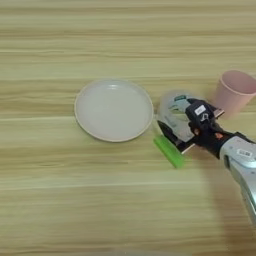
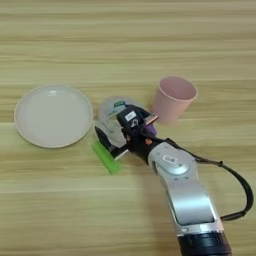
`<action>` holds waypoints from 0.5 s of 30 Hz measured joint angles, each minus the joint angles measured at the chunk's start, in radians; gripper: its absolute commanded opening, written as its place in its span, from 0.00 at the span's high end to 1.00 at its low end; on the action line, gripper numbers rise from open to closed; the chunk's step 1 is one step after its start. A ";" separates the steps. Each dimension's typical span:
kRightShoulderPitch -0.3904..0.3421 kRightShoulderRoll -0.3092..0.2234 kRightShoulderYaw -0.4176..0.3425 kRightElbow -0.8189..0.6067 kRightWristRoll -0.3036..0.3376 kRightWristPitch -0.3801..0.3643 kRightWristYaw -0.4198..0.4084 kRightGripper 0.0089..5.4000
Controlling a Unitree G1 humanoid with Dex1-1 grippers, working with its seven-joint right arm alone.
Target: Move the objects on the table
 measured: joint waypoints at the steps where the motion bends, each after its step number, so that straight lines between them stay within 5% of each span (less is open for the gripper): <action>1: 0.000 -0.002 0.003 0.000 -0.002 0.003 0.001 0.01; 8: 0.000 -0.019 0.028 -0.006 -0.015 0.022 0.025 0.01; 15: 0.000 -0.021 0.040 -0.008 -0.017 0.033 0.036 0.15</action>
